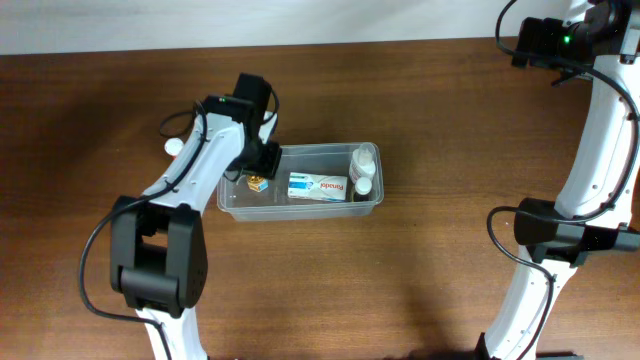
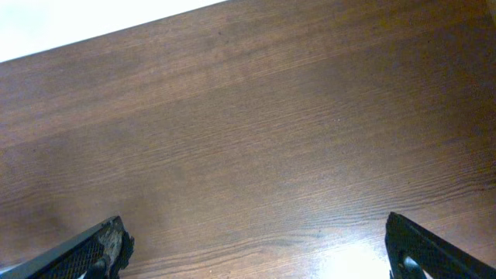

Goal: Pack container
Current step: 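Carry the amber bottle with the left gripper into the container's left end, then release the amber bottle and move the left gripper to the orange tube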

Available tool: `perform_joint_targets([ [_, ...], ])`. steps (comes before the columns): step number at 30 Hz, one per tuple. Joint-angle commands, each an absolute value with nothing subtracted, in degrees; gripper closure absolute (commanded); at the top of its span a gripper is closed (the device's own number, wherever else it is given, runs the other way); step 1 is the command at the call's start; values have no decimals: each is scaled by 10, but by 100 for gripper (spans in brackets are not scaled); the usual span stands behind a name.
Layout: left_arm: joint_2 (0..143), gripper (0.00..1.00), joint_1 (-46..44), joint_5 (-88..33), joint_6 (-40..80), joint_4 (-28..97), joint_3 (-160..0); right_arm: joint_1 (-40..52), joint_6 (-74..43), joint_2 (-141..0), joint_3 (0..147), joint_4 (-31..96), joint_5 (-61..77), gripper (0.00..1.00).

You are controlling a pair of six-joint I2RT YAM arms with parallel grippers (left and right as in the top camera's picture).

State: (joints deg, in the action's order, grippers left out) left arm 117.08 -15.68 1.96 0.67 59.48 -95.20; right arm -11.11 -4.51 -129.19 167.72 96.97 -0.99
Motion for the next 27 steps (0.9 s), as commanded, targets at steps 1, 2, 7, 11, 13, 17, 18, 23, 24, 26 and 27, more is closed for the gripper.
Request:
perform_joint_targets([
  [1, 1127, 34, -156, 11, 8, 616, -1006, -113, -50, -1288, 1678, 973, -7, 2],
  [2, 1122, 33, -156, 11, 8, 624, -1018, -113, -50, -1288, 1678, 973, -7, 2],
  [7, 1098, 30, -149, 13, 9, 668, -1065, -113, -50, -1288, 1678, 973, -7, 2],
  [11, 1078, 30, -125, 33, 42, 692, -1072, -113, -50, -1288, 1678, 973, -7, 2],
  [13, 1073, 30, -105, 44, 47, 703, -1072, -113, -50, -1288, 1678, 973, -7, 1],
  [17, 1073, 30, -52, 46, 47, 724, -1072, -113, -50, -1288, 1678, 973, -7, 2],
  [18, 1073, 29, -42, 46, 47, 725, -1072, -113, -50, -1288, 1678, 973, -7, 2],
  [23, 1073, 20, -11, 46, 41, 719, -1072, -113, -50, -1288, 1678, 973, -7, 2],
  [24, 1073, 20, -7, 46, 29, 718, -1072, -113, -50, -1288, 1678, 973, -7, 2],
  [26, 1074, 18, -1, 62, 25, 718, -1072, -113, -50, -1288, 1678, 973, -7, 2],
  [27, 1075, 17, 2, 75, 25, 718, -1072, -113, -50, -1288, 1678, 973, -7, 2],
])
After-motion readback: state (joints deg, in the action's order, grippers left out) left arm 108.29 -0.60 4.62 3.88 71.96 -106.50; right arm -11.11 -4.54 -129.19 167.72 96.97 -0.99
